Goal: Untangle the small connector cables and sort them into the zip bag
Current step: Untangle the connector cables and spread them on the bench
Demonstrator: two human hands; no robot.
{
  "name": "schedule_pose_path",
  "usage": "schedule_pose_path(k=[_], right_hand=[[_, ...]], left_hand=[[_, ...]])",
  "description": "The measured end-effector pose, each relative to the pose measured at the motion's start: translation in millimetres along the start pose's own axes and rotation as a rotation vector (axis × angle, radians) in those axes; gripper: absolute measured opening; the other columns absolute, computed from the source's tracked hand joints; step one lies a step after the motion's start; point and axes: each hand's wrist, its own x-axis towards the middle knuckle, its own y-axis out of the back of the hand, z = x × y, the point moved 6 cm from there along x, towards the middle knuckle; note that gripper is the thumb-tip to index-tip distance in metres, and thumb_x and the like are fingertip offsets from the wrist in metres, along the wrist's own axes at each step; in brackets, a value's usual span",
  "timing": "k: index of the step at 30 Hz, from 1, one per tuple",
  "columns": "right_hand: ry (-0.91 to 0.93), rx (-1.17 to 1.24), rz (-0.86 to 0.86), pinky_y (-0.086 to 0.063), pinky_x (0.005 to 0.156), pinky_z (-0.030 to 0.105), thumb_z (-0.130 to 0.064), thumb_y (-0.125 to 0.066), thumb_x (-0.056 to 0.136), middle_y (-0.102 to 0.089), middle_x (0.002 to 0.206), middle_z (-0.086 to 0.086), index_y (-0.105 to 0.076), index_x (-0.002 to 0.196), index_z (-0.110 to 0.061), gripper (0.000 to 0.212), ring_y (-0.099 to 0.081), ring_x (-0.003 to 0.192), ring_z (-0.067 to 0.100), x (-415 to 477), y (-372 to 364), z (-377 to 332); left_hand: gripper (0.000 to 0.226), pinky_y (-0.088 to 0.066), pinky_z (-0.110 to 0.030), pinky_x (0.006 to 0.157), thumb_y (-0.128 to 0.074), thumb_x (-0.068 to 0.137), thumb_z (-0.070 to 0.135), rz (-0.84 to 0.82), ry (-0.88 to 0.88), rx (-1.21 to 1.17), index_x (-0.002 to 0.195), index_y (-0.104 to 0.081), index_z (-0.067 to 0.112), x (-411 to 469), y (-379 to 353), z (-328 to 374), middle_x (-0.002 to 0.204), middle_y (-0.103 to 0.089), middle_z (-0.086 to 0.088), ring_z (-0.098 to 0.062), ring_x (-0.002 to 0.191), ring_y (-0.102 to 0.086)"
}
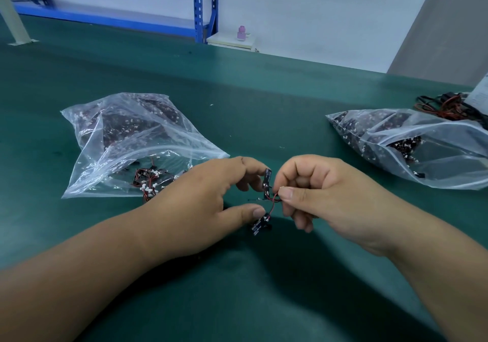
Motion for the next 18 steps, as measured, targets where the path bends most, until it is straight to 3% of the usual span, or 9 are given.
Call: schedule_pose_path(k=[3,5,7,10,15,18], right_hand=[[-0.010,-0.008,0.008,-0.046,0.054,0.031,-0.021,-0.060,0.085,-0.065,0.064,-0.001,-0.065,0.081,-0.021,0.007,-0.058,0.055,0.015,1,0,-1],[-0.012,-0.022,0.014,-0.046,0.056,0.034,-0.020,-0.060,0.088,-0.065,0.065,-0.001,-0.065,0.082,-0.020,0.007,-0.058,0.056,0.016,1,1,0],[-0.008,-0.056,0.019,-0.046,0.057,0.036,-0.011,-0.059,0.097,-0.066,0.067,-0.001,-0.064,0.083,-0.020,0.017,-0.058,0.057,0.016,0,1,1],[-0.016,-0.090,0.022,-0.046,0.056,0.033,-0.008,-0.058,0.098,-0.068,0.070,0.000,-0.063,0.082,-0.021,0.021,-0.061,0.058,0.016,-1,1,1],[-0.059,-0.122,-0.042,-0.048,0.058,0.034,-0.010,-0.058,0.097,-0.071,0.077,0.002,-0.063,0.081,-0.019,0.019,-0.065,0.063,0.017,-2,7,2],[-0.087,-0.161,-0.073,-0.049,0.056,0.029,-0.003,-0.058,0.097,-0.070,0.072,0.003,-0.066,0.082,-0.021,0.024,-0.061,0.057,0.016,-3,12,4]], left_hand=[[0.041,-0.041,-0.008,0.060,-0.067,0.082,0.050,0.022,0.011,-0.104,0.119,-0.050,0.053,0,-1,-1,0.103,-0.064,0.026,-0.015,0.081,-0.063],[0.040,-0.040,-0.009,0.056,-0.064,0.081,0.054,0.035,0.011,-0.145,0.118,-0.051,0.051,0,-2,-3,0.102,-0.066,0.024,-0.024,0.075,-0.063],[0.037,-0.047,-0.017,0.061,-0.062,0.082,0.052,0.041,0.003,-0.163,0.118,-0.053,0.048,0,-2,-3,0.100,-0.066,0.022,-0.025,0.077,-0.065],[0.025,-0.051,-0.030,0.076,-0.064,0.086,0.040,0.033,0.005,-0.150,0.110,-0.058,0.043,0,-4,-2,0.093,-0.067,0.017,-0.013,0.083,-0.066],[0.016,-0.046,-0.012,0.073,-0.065,0.088,0.024,-0.021,0.039,-0.084,0.095,-0.066,0.039,1,-4,-1,0.084,-0.068,0.017,-0.004,0.084,-0.065],[0.025,-0.039,-0.004,0.070,-0.068,0.089,0.015,-0.045,0.033,-0.038,0.092,-0.065,0.039,2,-4,1,0.082,-0.067,0.023,0.001,0.082,-0.063]])
